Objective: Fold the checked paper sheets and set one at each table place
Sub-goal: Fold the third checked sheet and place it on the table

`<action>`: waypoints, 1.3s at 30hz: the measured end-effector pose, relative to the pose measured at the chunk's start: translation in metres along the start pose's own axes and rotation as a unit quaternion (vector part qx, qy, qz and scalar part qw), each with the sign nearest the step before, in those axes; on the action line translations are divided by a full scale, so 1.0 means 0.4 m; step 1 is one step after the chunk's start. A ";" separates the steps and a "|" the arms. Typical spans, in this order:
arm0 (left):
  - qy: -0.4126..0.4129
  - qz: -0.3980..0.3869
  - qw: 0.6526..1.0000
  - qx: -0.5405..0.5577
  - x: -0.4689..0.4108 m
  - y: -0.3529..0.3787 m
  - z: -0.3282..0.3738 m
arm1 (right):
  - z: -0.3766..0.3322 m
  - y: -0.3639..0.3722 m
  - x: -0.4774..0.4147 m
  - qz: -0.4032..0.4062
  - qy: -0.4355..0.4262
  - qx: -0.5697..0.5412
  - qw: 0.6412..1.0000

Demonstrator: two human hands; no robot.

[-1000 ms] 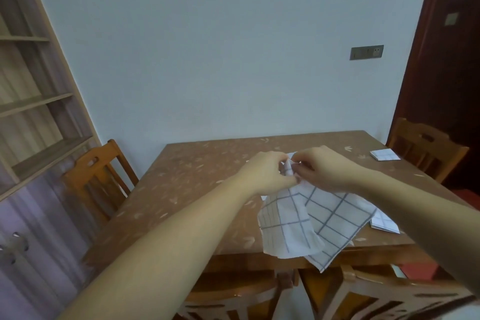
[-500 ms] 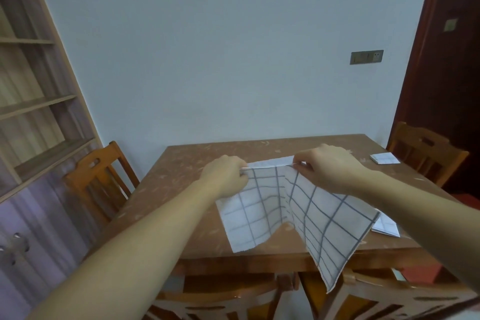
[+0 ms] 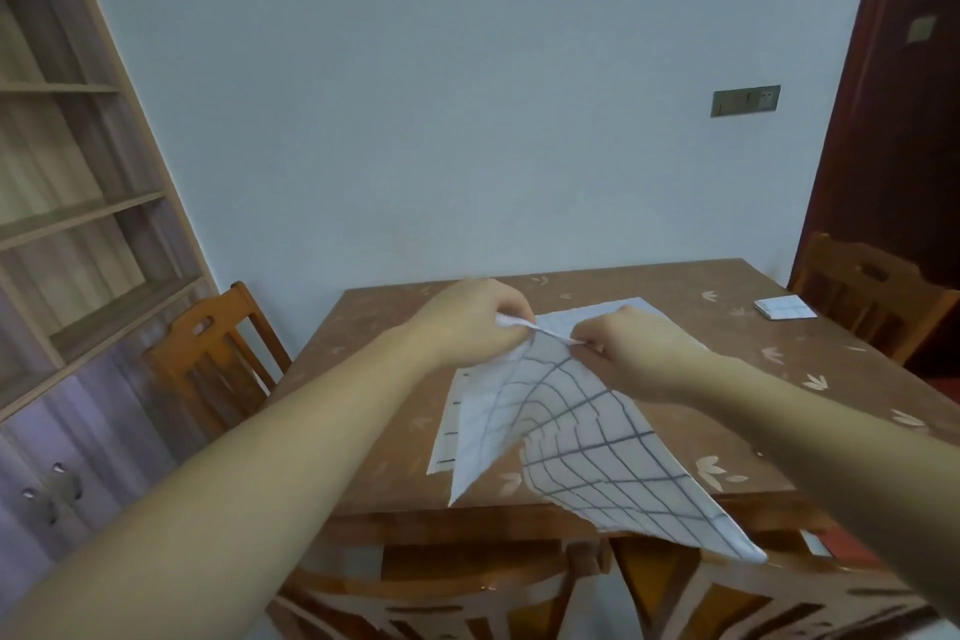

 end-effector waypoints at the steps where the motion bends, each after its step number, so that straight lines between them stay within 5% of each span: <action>1: 0.003 0.022 0.999 0.029 0.003 -0.016 -0.005 | 0.015 0.001 0.004 0.006 0.004 -0.024 1.000; 15: 0.016 0.050 0.951 0.306 -0.004 -0.035 0.009 | -0.008 -0.029 0.012 0.082 -0.007 -0.178 0.980; 28: 0.031 0.114 0.954 0.276 0.012 -0.074 0.011 | 0.006 -0.111 0.012 0.234 0.028 -0.221 0.946; 30: 0.033 0.141 0.953 0.267 0.021 -0.091 0.005 | 0.029 -0.089 0.023 0.190 0.049 -0.213 0.957; 34: 0.035 0.186 0.944 0.271 0.037 -0.133 -0.002 | 0.076 0.024 0.061 -0.024 0.109 -0.248 0.962; 39: 0.030 0.118 0.943 0.310 0.052 -0.119 0.008 | 0.103 0.016 0.070 0.034 0.144 -0.290 0.946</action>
Point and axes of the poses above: each hand's wrist, its own x-axis away from the middle knuckle, its own y-axis out of the palm, z = x × y, the point moved 7 cm from there along -x, towards the middle knuckle, and after that the axes turned 9 degrees about -y, right-handed, at the moved point
